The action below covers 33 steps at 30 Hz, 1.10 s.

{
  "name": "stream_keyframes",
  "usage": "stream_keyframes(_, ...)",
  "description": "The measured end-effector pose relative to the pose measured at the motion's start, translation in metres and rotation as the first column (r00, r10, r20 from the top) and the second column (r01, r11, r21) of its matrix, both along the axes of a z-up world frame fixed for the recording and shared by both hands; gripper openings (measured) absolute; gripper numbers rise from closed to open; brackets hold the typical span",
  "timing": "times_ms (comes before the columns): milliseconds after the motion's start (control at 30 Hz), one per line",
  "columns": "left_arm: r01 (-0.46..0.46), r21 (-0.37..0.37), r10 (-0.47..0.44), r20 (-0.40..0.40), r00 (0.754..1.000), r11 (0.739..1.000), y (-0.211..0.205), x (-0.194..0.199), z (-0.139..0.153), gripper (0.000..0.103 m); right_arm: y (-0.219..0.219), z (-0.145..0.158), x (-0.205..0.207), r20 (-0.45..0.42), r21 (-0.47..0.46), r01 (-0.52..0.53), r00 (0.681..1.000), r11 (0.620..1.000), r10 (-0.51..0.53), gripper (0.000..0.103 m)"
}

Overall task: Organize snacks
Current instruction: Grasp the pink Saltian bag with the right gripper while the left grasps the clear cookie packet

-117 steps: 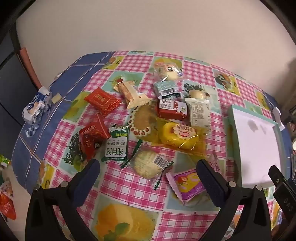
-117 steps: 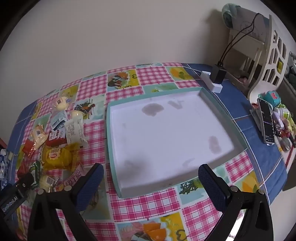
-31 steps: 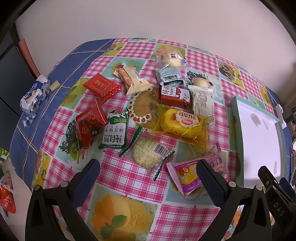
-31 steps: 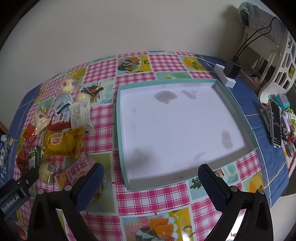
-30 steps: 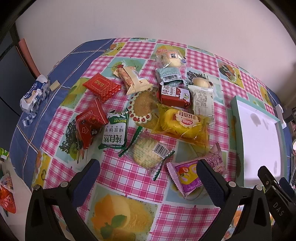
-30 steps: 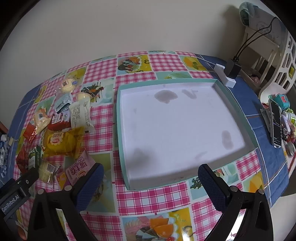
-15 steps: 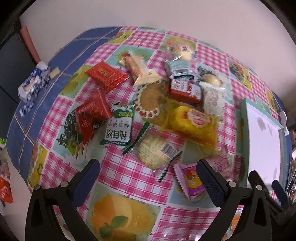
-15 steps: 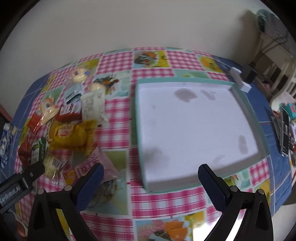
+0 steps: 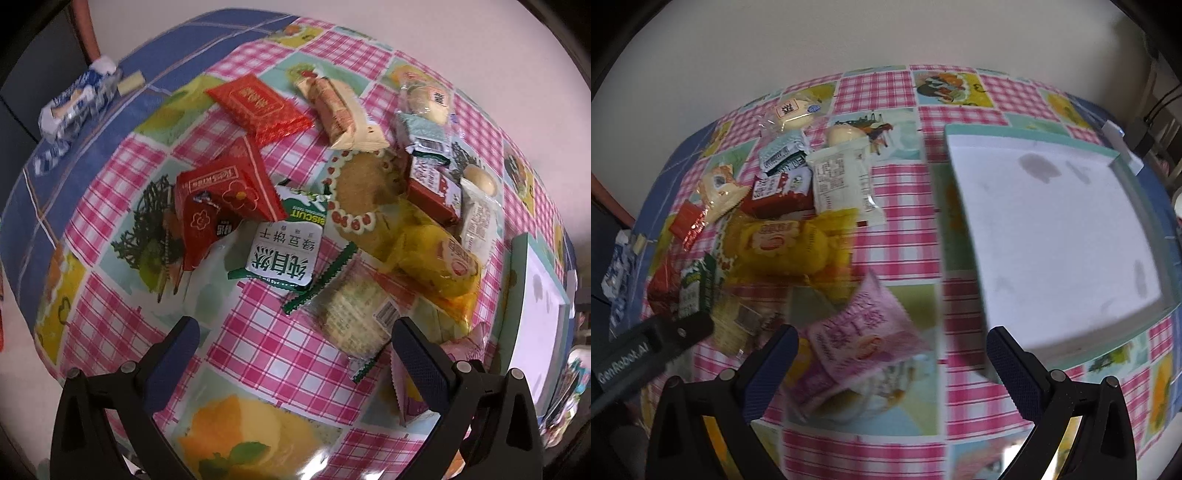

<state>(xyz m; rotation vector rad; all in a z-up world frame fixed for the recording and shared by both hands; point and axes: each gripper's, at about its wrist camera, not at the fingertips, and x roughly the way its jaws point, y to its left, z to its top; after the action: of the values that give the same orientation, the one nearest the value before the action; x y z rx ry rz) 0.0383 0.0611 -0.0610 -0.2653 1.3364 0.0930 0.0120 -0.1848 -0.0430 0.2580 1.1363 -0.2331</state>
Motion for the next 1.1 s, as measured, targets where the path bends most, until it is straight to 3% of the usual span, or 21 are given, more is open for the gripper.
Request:
stream_keyframes(233,-0.046,-0.075,0.045,-0.015,0.999,0.996,0.010,0.014,-0.012,0.103,0.013,-0.014,0.017,-0.029,-0.024,0.038,0.999,0.999,-0.039,0.103)
stream_keyframes(500,-0.015,-0.088,0.013,-0.020,1.000,0.996,-0.006,0.035,-0.019,0.103,0.018,-0.024,0.022,-0.072,-0.064,0.014,0.997,0.998,-0.019,0.103)
stream_keyframes(733,-0.005,-0.067,0.000,-0.070,0.998,0.998,-0.013,0.041,-0.033,0.103,0.009,-0.030,0.012,-0.120,-0.089,-0.011,0.993,0.996,0.001,0.103)
stream_keyframes(867,0.000,-0.060,-0.005,-0.076,0.997,0.998,-0.017,0.045,-0.038,0.103,0.004,-0.032,0.007,-0.121,-0.088,-0.031,0.992,0.996,0.020,0.096)
stream_keyframes(967,0.025,-0.057,-0.029,-0.074,0.997,0.998,-0.029,0.047,-0.040,0.103,0.002,-0.034,0.008,-0.131,-0.079,-0.049,0.991,0.996,0.038,0.083)
stream_keyframes(1100,0.059,-0.027,-0.061,-0.061,0.996,0.998,-0.050,0.053,-0.043,0.103,0.004,-0.038,0.008,-0.144,-0.045,-0.043,0.989,0.998,0.037,0.074)
